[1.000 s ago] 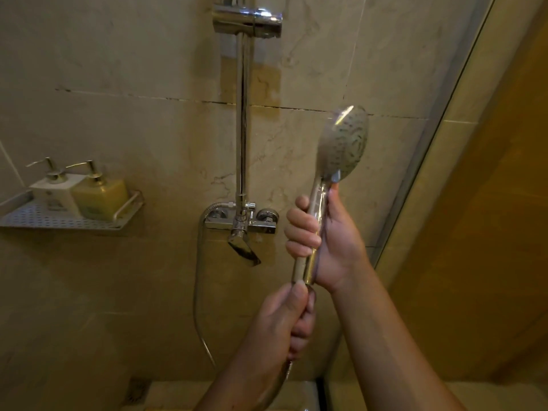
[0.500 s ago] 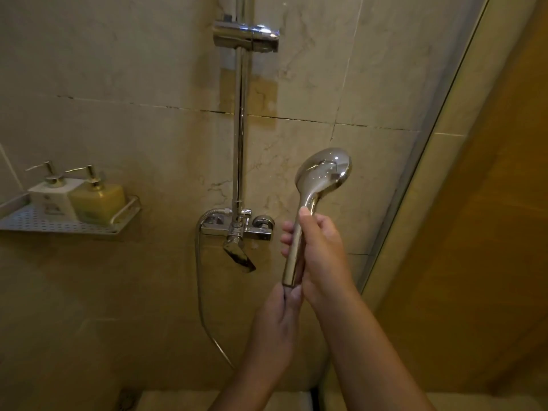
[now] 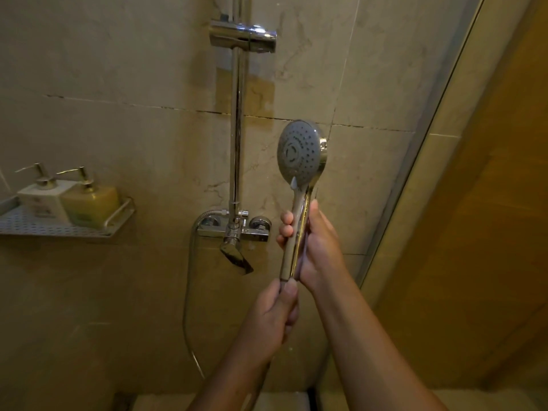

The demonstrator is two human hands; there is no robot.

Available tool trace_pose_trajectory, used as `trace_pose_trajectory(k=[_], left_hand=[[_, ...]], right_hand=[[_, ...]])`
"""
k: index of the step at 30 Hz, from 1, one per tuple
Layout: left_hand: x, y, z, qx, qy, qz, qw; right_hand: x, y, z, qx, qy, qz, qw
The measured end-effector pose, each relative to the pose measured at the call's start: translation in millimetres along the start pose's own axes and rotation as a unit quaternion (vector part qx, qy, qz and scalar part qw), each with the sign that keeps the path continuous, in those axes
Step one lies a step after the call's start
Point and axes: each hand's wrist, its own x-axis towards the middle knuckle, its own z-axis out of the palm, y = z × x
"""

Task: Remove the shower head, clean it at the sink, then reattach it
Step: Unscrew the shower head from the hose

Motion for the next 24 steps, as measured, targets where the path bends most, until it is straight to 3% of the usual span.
trace_pose_trajectory(k=[8, 12, 20, 24], left_hand=[[7.4, -3.9, -9.7, 0.044, 0.047, 0.019, 0.998], [7.5, -0.7, -9.7, 0.041, 0.037, 0.035, 0.998], [8.8, 1.1, -11.9, -0.01, -0.013, 0.042, 0.999], [12.7, 1.2, -13.9, 0.001, 0.0, 0.035, 0.999]], right_hand=[[-4.4, 3.4, 15.3, -0.2, 0.012, -0.078, 0.977], [-3.1, -0.6, 17.8, -0.166, 0.024, -0.053, 0.984], [3.3, -3.9, 14.1, -0.022, -0.038, 0.035, 0.998], [6.3, 0.0, 15.8, -0.052, -0.003, -0.015, 0.999]])
